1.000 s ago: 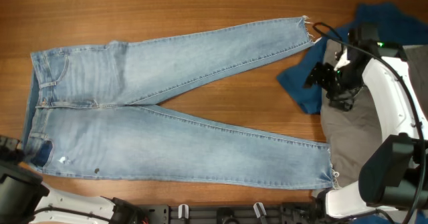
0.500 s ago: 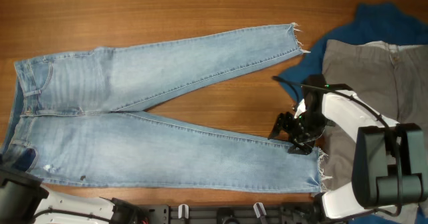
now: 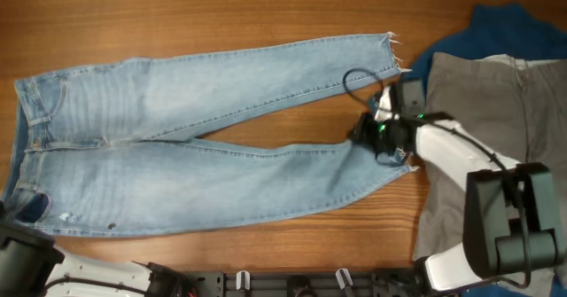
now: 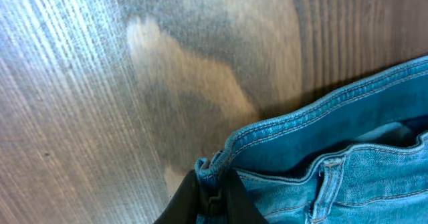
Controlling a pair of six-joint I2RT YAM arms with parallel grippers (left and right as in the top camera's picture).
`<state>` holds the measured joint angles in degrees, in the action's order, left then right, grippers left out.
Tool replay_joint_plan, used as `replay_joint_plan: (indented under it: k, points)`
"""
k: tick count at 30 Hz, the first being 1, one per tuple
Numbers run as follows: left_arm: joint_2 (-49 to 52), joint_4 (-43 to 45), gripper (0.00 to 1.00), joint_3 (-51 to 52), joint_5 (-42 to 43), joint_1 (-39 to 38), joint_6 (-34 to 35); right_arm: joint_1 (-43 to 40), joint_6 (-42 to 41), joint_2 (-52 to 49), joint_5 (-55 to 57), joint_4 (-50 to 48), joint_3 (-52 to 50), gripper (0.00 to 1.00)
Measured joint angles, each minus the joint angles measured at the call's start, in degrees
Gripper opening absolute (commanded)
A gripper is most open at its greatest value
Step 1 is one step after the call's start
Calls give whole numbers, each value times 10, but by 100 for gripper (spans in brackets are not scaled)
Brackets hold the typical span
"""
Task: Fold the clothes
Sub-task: 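Grasp the frayed hem of the lower jeans leg with the right gripper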
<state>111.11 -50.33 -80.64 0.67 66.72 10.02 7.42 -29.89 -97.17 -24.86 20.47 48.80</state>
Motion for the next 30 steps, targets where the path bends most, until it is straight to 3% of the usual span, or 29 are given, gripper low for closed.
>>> replay_joint_plan:
  k: [3,6,8,10,13,15,17,20,23,25,30]
  points:
    - [0,3,8,0,23,1,2,-18,51,6,-2,104,92,52]
    - [0,0,8,0,39,2,2,-20,50,33,15,285,119,49]
    - [0,-1,9,0,42,2,2,-20,13,38,70,367,101,69]
    - [0,0,11,0,43,2,2,-29,-18,38,112,367,52,68]
    - [0,1,13,0,46,2,2,-65,-62,38,139,275,-27,50]
    - [0,2,13,0,48,2,2,-84,-82,53,132,254,-48,23]
    - [0,2,13,0,48,2,2,-89,-74,64,120,195,-58,4]
    - [0,0,10,0,48,2,2,-90,-43,60,110,207,-55,4]
    - [0,-4,8,0,44,2,1,-90,-33,73,109,415,-6,4]
    - [-1,-7,8,-1,35,2,0,-90,-35,110,104,497,57,4]
    - [-13,-10,6,-1,33,5,-1,-89,-39,168,96,402,115,4]
